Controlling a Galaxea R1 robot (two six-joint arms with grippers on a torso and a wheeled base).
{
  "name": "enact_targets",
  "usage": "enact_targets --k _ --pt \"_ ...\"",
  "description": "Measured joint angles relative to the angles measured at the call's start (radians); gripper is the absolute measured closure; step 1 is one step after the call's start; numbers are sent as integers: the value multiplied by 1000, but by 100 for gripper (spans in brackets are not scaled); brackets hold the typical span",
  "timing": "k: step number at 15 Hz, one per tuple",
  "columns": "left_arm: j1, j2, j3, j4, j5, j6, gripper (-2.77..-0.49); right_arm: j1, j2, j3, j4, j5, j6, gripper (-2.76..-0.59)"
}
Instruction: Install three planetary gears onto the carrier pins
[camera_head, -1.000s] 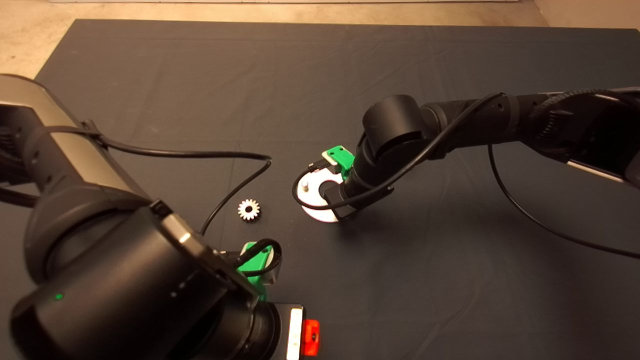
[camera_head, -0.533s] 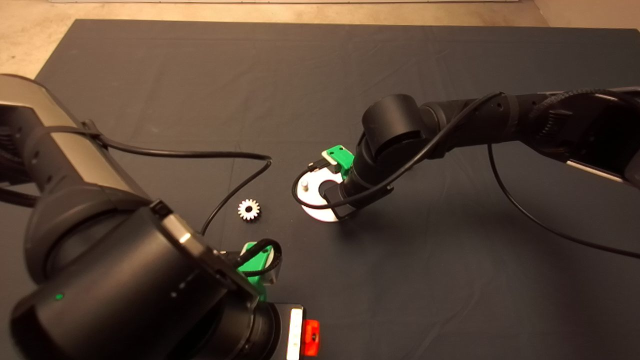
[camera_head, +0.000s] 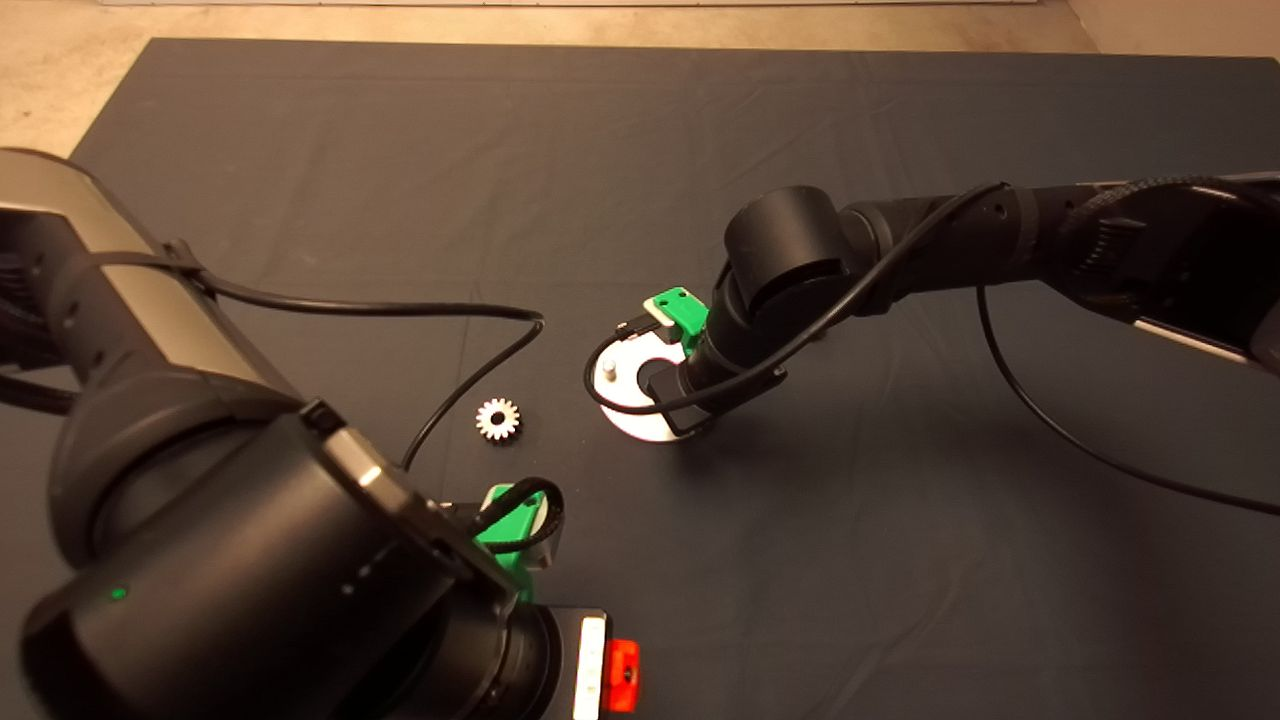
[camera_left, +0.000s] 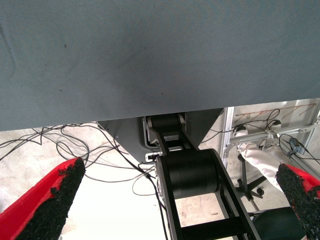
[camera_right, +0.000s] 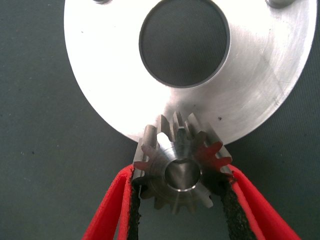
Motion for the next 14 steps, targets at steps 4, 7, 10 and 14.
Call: enact_targets --k 4,7,10,14 --pt "0 -3 0 0 0 0 -277 -7 -11 0 -7 -5 0 -92" --pt "0 -3 0 0 0 0 -277 -7 -11 2 -8 -7 0 -92" --pt "0 -3 0 0 0 0 -277 -7 -11 2 -9 -7 1 -92" --pt "0 -3 0 0 0 0 -277 -7 -11 2 -9 -7 3 -93"
